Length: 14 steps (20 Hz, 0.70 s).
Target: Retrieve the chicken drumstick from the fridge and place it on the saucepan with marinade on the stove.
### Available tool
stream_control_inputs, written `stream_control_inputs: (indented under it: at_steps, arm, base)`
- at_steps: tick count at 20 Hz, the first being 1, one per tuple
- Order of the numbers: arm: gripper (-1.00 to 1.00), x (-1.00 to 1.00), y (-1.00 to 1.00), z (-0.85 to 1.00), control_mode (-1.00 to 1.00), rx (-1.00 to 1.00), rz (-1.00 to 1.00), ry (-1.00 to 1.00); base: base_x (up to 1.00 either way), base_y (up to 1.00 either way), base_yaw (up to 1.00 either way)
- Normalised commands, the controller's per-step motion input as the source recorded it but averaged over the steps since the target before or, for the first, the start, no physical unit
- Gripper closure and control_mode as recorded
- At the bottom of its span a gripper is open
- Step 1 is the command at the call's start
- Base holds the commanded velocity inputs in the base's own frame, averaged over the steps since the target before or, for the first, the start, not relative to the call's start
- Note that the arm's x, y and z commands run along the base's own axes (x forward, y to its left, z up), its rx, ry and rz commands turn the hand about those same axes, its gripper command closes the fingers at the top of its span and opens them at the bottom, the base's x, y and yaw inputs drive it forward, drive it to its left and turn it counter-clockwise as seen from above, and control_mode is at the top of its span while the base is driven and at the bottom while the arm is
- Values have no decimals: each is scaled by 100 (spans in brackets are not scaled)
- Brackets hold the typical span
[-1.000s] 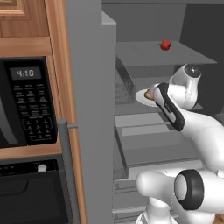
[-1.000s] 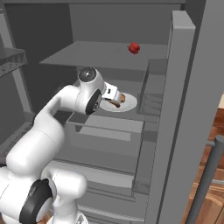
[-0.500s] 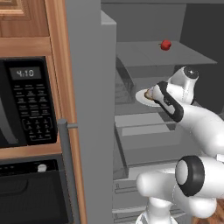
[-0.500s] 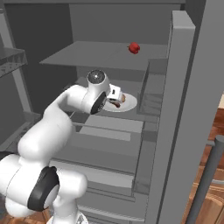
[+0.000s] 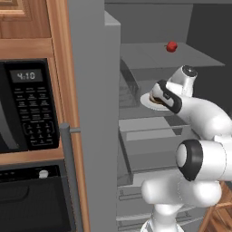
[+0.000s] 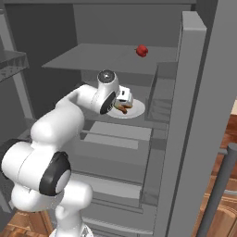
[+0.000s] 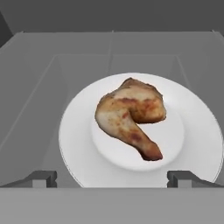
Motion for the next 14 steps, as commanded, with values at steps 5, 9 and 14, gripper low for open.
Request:
stream_control_inputs:
  at_steps: [5, 9, 14]
  arm:
    - [-100, 14, -1, -25, -100, -9, -5, 0]
    - [-100, 0, 0, -11, -100, -4, -3, 0]
    - [-100, 4, 0, -1, -100, 0, 0, 0]
  base:
    - [0, 0, 0]
    - [0, 0, 0]
    - [0, 0, 0]
